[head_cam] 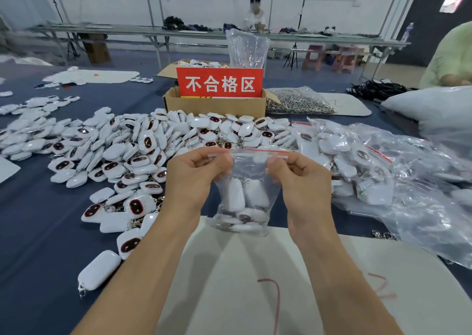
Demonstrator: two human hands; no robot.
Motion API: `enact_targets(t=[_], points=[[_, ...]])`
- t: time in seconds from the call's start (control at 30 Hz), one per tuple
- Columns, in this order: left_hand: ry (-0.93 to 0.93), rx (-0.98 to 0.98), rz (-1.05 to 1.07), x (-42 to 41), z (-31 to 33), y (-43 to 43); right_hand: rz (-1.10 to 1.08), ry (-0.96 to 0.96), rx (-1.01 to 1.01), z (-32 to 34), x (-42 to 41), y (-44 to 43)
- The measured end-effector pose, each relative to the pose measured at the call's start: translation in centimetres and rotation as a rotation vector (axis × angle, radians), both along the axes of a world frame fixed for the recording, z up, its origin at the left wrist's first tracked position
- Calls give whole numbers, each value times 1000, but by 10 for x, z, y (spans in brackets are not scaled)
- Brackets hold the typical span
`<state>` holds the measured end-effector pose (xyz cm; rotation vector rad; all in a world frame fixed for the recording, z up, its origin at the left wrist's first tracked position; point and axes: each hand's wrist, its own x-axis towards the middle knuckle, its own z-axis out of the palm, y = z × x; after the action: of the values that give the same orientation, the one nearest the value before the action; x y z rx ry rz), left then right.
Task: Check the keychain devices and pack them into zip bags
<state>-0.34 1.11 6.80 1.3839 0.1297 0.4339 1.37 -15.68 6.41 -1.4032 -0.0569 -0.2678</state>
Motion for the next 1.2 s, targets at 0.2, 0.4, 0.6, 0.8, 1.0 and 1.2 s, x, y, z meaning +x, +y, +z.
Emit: enact_targets(t=[0.2,0.4,0.6,0.8,1.0,1.2], points=[[27,-25,-46,-1,-2,-1,46,30,78,1,-5,-4],[47,-14,-86,2,-5,1,68,61,136,-5,-3,-5],[52,-32,-91,2,-7,-1,119,61,188,-7,-2,-9],[59,-48,-44,1,-7,-6,112,46,219,-4,-4,-12],[9,-38,-3,-2,-5,-9,102,27,220,-5,-5,-12],[-17,-50,11,-2,-5,-9,100,-1,182,-6,-5,-12]])
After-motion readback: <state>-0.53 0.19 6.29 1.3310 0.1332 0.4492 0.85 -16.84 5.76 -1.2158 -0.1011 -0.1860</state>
